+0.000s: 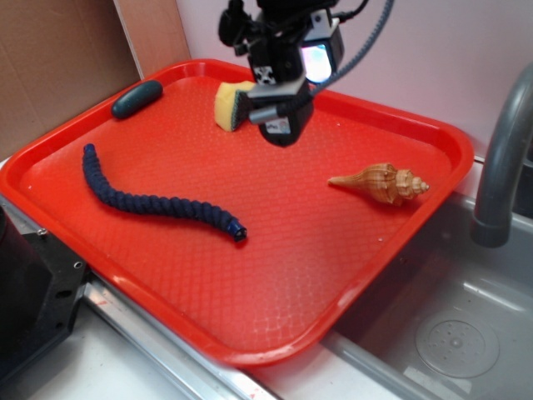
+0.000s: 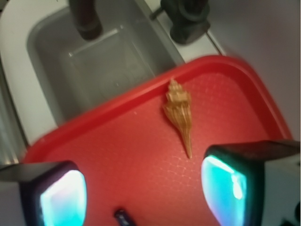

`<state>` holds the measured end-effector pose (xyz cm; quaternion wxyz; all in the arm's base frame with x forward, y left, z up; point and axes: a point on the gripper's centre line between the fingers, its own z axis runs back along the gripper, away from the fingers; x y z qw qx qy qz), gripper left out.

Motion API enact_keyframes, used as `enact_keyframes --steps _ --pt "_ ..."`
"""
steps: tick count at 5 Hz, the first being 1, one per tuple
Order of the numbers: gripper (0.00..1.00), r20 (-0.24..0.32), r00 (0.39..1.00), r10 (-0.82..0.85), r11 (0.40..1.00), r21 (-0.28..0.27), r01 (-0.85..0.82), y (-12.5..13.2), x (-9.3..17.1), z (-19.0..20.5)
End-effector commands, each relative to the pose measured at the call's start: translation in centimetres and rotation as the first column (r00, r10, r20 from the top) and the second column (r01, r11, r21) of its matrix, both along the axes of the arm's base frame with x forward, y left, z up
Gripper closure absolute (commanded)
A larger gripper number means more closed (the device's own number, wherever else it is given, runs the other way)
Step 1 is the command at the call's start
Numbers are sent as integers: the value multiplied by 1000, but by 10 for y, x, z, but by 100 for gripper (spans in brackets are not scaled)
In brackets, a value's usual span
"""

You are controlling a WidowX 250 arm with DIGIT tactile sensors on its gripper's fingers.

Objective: Grab the shell.

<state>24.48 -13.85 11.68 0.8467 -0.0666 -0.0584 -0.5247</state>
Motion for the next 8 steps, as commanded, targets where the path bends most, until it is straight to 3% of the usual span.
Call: enact_keyframes --steps 1,3,4,5,6,7,8 --pt "0 19 997 -75 995 69 74 -16 9 -31" --pt "0 10 997 -71 991 110 70 -28 25 -63" --pt "0 44 997 -67 991 118 62 -35 29 -76" --pt "100 85 994 -72 988 140 60 -41 23 -75" --pt "100 92 995 -49 988 149 35 -40 16 -64" --pt "100 81 993 83 985 146 -94 -18 -4 -26" --pt "100 51 951 305 947 92 -309 22 -36 16"
